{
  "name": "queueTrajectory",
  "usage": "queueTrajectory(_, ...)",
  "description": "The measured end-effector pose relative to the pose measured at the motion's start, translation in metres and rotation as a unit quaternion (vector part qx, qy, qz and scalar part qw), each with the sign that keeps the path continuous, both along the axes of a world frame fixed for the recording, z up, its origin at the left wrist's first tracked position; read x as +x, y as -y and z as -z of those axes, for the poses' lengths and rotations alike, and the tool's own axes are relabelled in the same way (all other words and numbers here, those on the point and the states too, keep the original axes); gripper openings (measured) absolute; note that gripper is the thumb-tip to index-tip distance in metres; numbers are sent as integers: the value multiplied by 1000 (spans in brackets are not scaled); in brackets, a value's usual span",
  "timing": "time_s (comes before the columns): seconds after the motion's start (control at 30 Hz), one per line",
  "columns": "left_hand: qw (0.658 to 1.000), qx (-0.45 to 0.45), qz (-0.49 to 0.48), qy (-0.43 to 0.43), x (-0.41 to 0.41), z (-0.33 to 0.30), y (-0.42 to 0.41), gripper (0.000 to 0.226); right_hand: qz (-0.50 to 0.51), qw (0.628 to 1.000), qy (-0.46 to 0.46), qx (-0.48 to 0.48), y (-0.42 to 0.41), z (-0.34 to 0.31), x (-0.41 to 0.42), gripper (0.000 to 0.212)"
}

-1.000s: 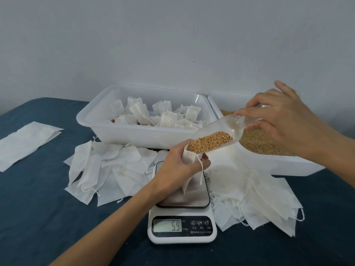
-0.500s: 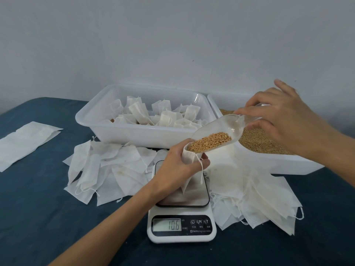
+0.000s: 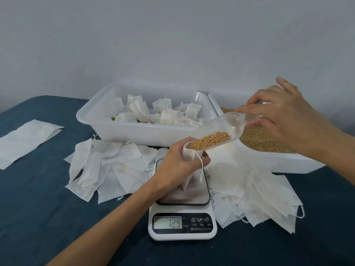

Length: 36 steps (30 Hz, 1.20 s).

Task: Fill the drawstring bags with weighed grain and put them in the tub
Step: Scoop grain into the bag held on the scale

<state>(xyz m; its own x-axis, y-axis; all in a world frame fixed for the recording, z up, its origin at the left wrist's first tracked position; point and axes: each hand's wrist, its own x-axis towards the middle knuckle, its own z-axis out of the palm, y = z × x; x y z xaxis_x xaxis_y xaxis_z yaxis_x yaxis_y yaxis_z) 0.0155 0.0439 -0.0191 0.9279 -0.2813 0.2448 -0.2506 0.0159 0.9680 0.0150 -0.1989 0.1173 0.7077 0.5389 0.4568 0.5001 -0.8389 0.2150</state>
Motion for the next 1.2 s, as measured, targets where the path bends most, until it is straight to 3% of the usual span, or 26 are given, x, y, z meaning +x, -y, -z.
queueTrajectory(1.2,1000,-11,17,-5,2,5,1,20,1,1000,4,4,-2,3,-2,35)
